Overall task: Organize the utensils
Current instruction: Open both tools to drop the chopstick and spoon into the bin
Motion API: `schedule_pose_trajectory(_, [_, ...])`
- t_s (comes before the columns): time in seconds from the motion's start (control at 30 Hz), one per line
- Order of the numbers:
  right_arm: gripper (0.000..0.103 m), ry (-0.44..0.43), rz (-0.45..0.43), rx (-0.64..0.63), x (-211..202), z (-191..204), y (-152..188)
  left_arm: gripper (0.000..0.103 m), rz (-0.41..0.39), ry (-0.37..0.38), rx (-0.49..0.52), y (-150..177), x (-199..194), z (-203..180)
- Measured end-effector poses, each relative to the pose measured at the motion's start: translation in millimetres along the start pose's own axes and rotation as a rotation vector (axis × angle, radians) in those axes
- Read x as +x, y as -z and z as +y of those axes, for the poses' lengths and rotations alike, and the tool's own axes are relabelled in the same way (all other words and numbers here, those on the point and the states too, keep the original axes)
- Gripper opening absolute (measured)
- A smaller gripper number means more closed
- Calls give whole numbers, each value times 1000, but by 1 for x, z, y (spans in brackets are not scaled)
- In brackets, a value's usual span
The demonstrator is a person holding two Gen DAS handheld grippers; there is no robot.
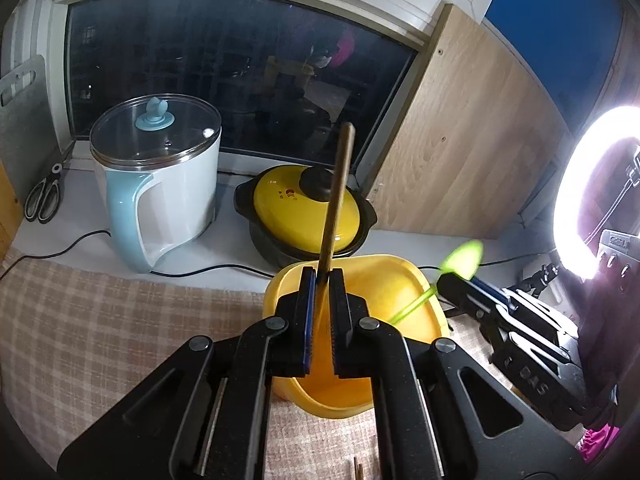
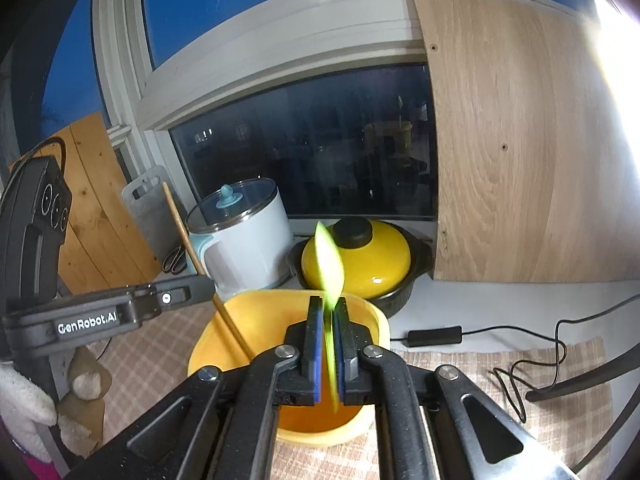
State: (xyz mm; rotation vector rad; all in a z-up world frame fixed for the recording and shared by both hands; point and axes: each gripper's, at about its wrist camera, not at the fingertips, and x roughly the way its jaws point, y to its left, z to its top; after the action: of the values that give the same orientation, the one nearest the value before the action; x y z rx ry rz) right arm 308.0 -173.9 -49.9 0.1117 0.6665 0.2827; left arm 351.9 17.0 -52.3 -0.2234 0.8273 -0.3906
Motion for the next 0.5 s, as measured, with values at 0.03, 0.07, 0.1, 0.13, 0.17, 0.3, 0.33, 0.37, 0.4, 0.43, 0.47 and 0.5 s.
schedule_pose_trajectory(0.03, [32, -1, -4, 3, -2, -1, 1, 4, 2, -2, -1, 0, 0, 1])
schedule_pose_trajectory(0.07, [39, -2, -9, 6, -5, -1, 3, 5, 3, -3, -3, 0, -2, 1])
schedule_pose_trajectory(0.1, [45, -4, -11, 9, -7, -2, 3, 9, 2, -8, -4, 0, -3, 2])
schedule_pose_trajectory(0.13, [48, -7, -13, 16, -10, -3, 3, 15, -3, -15, -2, 1, -6, 2])
schedule_pose_trajectory(0.17, [52, -10, -20, 26, -13, -5, 4, 17, -8, -17, 3, 2, -9, 2])
schedule_pose_trajectory(0.3, [54, -21, -27, 44, -25, -8, 6, 20, -29, -32, 28, 5, -23, -2])
schedule_pose_trajectory(0.33, [55, -19, -30, 42, -28, -8, 7, 20, -36, -37, 35, 6, -27, -4])
schedule_pose_trajectory(0.37, [58, -19, -33, 41, -31, -7, 8, 20, -44, -43, 42, 7, -31, -5])
schedule_pose_trajectory(0.4, [60, -22, -39, 38, -35, -7, 10, 20, -51, -49, 45, 8, -35, -6])
schedule_pose_trajectory(0.43, [61, -23, -42, 34, -39, -6, 11, 20, -61, -55, 46, 9, -39, -7])
schedule_pose_trajectory(0.47, [63, -22, -46, 27, -43, -6, 13, 20, -68, -58, 48, 11, -44, -8])
schedule_pose_trajectory(0.5, [65, -21, -51, 22, -47, -5, 15, 20, -74, -63, 51, 12, -48, -9])
